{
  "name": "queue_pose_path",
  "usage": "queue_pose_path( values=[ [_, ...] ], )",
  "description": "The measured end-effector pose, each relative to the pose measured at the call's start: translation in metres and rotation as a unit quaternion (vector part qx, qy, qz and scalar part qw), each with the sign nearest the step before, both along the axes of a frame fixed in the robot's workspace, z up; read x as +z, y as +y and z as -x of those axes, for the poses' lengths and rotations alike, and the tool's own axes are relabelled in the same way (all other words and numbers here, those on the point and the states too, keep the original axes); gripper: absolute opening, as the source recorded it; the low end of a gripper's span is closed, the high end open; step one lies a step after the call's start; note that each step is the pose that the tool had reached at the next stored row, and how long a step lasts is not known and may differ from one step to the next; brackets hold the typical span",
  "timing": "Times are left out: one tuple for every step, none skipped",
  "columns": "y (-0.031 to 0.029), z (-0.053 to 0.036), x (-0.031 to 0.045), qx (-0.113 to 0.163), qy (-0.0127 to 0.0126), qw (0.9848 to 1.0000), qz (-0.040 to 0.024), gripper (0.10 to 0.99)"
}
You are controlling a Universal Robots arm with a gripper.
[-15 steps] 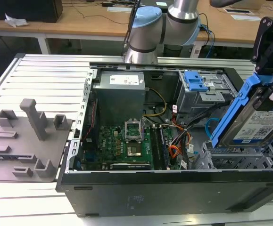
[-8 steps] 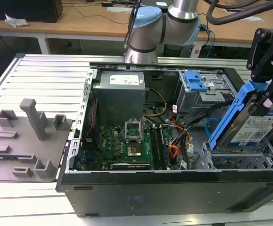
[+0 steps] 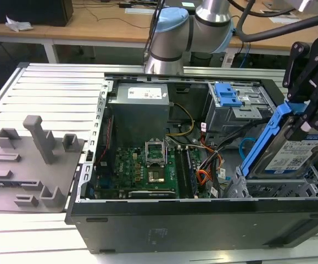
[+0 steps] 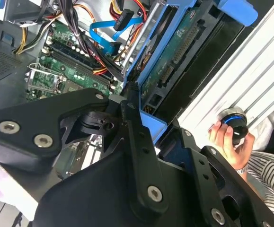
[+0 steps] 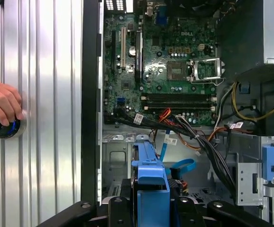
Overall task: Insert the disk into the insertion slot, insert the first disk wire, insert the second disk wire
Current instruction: 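Insert the disk into the insertion slot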
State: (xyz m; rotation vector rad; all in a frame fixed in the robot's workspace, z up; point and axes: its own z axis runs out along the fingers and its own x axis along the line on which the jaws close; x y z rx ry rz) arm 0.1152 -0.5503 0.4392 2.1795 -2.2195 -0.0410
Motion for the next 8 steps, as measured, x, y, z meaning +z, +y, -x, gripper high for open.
queue_pose_path(
  values=[
    [0.0000,0.0000,-0.0023,0.000,0.0000,1.0000,-0.0001,0.365],
    [0.0000,0.0000,-0.0042,0.000,0.0000,1.0000,0.0000,0.365],
    [0.0000,0.0000,-0.0068,0.000,0.0000,1.0000,-0.0001,0.365],
    [0.0000,0.0000,-0.0084,0.000,0.0000,1.0000,0.0000,0.365],
    [0.0000,0.0000,-0.0096,0.000,0.0000,1.0000,0.0000,0.365],
    [0.0000,0.0000,-0.0109,0.000,0.0000,1.0000,0.0001,0.365],
    [0.0000,0.0000,-0.0120,0.000,0.0000,1.0000,0.0000,0.365],
    [0.0000,0.0000,-0.0154,0.000,0.0000,1.0000,-0.0001,0.365]
  ],
)
